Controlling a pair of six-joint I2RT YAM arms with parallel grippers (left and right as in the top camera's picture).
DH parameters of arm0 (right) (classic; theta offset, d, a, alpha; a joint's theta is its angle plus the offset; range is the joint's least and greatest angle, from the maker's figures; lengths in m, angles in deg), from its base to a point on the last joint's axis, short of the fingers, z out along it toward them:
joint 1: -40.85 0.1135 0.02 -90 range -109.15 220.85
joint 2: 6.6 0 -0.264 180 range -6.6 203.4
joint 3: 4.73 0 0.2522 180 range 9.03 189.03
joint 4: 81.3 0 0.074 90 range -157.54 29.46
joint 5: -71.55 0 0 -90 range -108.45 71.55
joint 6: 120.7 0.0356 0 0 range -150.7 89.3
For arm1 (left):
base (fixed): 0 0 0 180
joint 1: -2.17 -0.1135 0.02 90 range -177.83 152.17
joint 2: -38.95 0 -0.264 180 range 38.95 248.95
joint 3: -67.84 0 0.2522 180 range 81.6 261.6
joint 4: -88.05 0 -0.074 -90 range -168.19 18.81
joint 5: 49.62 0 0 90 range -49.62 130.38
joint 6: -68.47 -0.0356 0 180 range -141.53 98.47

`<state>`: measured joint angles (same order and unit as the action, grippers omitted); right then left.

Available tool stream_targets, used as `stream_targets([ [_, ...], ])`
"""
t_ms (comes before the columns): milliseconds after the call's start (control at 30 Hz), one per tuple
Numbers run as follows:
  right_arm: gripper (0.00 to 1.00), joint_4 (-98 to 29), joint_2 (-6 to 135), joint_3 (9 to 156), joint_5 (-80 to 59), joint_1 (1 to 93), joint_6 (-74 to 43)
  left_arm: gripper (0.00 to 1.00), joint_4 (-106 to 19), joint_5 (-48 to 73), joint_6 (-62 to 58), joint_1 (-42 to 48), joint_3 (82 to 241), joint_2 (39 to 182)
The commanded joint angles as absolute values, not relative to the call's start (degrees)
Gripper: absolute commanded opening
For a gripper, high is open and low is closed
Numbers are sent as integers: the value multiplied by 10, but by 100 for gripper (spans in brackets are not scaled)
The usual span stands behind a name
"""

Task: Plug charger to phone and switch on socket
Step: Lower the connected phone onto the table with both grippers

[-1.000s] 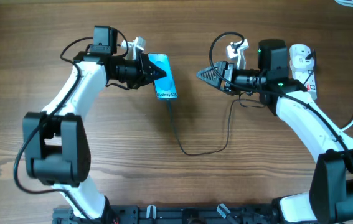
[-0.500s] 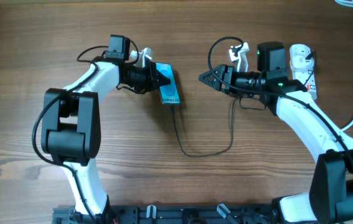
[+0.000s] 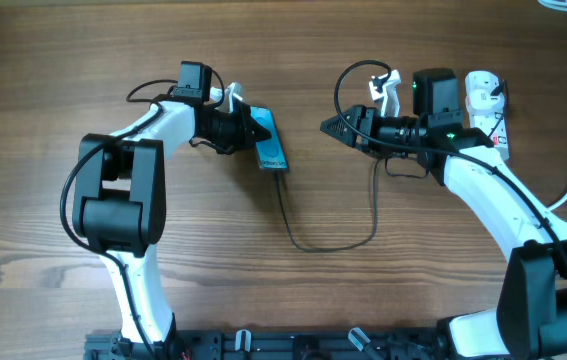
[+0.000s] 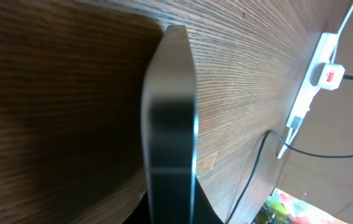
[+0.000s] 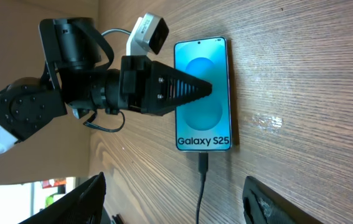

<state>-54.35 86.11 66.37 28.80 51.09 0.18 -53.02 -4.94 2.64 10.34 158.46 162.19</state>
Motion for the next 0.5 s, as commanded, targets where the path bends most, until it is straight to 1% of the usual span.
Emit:
stream_targets([
  [0,71,-542,868,667,276,514,-12,25,-533,-49,34,103,1585,1625],
  [67,71,-542,868,667,276,514,-12,42,-533,-45,34,103,1585,1625],
  [167,71,-539,868,667,276,514,-12,51,-533,-45,34,103,1585,1625],
  [267,71,-537,868,667,276,514,-12,54,-533,-43,33,103,1585,1625],
  [333,71,-535,868,667,276,514,-12,56,-523,-22,34,103,1585,1625],
  [467,71,-528,868,667,276,514,-23,58,-470,76,33,92,1585,1624],
])
